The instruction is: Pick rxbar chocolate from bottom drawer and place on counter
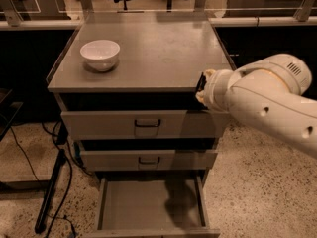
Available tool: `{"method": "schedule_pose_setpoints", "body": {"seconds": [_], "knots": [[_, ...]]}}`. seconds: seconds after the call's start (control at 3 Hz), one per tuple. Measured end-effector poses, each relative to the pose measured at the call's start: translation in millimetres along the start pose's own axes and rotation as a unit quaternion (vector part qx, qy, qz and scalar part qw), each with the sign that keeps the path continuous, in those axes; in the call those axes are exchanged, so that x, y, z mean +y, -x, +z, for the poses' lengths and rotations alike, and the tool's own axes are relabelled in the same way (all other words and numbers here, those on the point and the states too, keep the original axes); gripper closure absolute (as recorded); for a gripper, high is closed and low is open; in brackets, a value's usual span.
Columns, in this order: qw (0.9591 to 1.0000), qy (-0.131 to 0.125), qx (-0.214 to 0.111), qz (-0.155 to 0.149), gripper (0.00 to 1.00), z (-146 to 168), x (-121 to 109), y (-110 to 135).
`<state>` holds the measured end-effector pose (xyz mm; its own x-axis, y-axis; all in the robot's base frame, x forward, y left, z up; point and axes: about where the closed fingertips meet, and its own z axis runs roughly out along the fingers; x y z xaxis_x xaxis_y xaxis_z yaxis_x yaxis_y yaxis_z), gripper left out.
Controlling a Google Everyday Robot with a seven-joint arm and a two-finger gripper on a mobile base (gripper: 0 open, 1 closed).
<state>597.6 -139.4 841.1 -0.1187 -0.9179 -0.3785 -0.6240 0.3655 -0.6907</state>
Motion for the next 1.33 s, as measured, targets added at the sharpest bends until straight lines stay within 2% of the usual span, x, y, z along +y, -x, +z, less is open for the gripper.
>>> {"method": "schedule_pose_setpoints", "body": {"seconds": [0.33, 0.67, 1.0, 1.33], "knots": [[1.0000, -0.005, 0.000, -0.006, 1.00, -1, -4, 2], [0.9990, -0.030, -0.022, -0.024, 1.00, 16, -66, 13], [0.9973, -0.039, -0.029, -0.054, 1.00, 12, -79, 20], [0.9980, -0.030, -0.033, -0.044, 1.00, 18, -76, 22]]}}
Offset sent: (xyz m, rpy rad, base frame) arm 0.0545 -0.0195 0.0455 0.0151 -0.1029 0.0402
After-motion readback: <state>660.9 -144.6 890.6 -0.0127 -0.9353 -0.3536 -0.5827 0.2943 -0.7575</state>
